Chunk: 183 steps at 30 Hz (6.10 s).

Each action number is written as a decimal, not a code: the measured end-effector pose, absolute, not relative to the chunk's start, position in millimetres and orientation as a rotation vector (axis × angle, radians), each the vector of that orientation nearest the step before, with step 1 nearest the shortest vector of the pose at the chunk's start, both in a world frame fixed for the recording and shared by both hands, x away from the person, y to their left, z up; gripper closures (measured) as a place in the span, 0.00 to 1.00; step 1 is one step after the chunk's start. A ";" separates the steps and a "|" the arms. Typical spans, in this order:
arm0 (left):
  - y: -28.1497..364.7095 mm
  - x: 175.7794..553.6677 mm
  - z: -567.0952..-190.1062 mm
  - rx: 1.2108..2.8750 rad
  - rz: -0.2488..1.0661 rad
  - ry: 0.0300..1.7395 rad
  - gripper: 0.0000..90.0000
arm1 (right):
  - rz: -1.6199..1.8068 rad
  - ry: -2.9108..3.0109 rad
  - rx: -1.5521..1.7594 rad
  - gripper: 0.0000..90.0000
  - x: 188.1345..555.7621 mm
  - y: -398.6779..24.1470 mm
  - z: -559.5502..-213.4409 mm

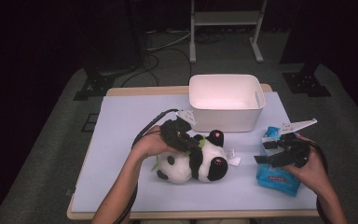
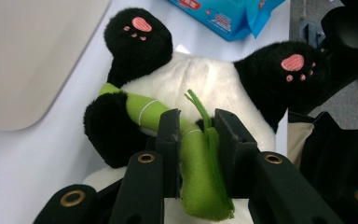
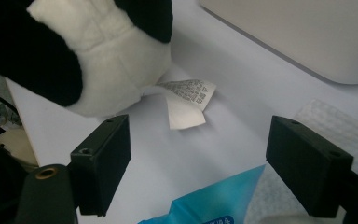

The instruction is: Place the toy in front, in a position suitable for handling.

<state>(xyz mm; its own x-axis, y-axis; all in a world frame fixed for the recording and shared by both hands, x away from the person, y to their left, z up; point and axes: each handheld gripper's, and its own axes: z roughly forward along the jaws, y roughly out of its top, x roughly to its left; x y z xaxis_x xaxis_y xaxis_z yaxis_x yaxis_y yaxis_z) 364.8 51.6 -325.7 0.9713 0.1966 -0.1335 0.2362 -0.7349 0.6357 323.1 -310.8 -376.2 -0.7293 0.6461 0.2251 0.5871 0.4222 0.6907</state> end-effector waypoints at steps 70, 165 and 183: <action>155.5 341.4 -382.2 2.254 -0.115 0.429 0.41 | 0.719 2.545 1.286 0.84 329.6 -336.4 -372.8; 156.0 338.5 -384.3 2.246 -0.110 0.423 0.40 | 1.120 3.018 0.681 0.77 328.0 -147.6 -302.5; 155.1 336.0 -379.8 2.281 -0.071 0.428 0.30 | 1.019 2.900 0.776 0.65 315.3 -182.6 -355.7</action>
<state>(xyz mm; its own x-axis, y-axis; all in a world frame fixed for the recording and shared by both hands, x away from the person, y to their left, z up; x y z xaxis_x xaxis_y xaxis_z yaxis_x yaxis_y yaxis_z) 336.0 155.1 -379.8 0.9412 0.2822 -0.1855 0.3271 -0.6250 0.7088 315.3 -182.6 -355.7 -0.8798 0.4384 0.1837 0.4570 0.6738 0.5807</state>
